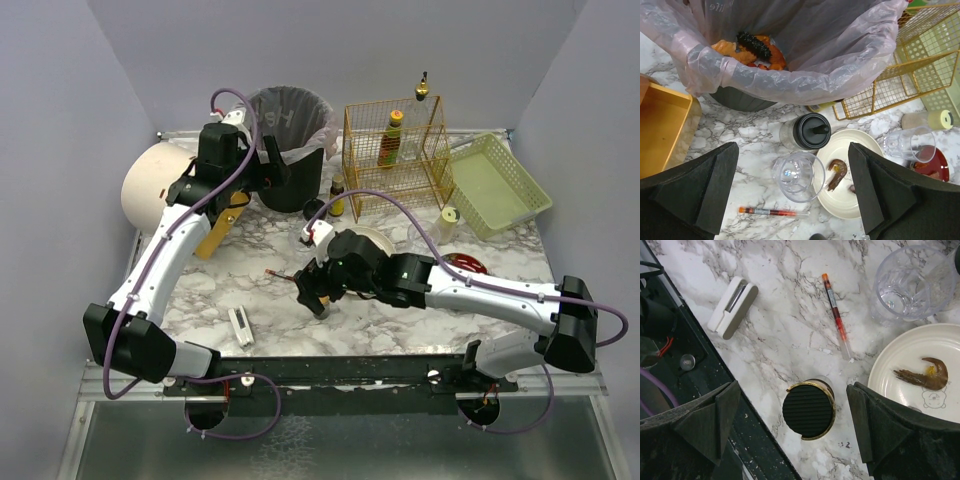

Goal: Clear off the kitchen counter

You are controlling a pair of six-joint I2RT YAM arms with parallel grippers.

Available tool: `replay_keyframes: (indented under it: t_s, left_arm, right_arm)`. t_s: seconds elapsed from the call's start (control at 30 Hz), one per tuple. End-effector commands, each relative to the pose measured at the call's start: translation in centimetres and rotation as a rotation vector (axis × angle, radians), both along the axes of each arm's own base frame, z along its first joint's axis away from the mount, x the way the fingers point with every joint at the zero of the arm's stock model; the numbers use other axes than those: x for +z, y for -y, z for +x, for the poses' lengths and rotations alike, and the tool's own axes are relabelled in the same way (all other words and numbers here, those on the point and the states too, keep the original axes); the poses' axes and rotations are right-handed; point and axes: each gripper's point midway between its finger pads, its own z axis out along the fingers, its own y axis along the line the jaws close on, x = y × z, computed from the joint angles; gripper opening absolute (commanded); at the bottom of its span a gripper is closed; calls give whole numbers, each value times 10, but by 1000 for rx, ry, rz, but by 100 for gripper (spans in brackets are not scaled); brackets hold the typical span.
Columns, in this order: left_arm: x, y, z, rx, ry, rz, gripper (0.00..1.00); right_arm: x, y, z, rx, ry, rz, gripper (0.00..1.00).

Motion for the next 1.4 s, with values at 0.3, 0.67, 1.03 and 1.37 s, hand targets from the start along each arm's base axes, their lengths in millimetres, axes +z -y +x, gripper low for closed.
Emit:
replay_keyframes:
  t_s: [0.3, 0.67, 1.03, 1.37]
  left_arm:
    - [9, -2, -10, -31, 34, -62, 99]
    - [3, -5, -11, -25, 25, -65, 99]
    - [-4, -6, -7, -21, 13, -73, 99]
    - [-8, -9, -6, -17, 9, -70, 99]
  right_arm:
    - [-32, 19, -3, -86, -2, -112, 90]
    - [-40, 13, -1, -94, -8, -94, 69]
    - [-32, 16, 7, -145, 27, -59, 53]
    - [0, 16, 14, -184, 76, 44, 32]
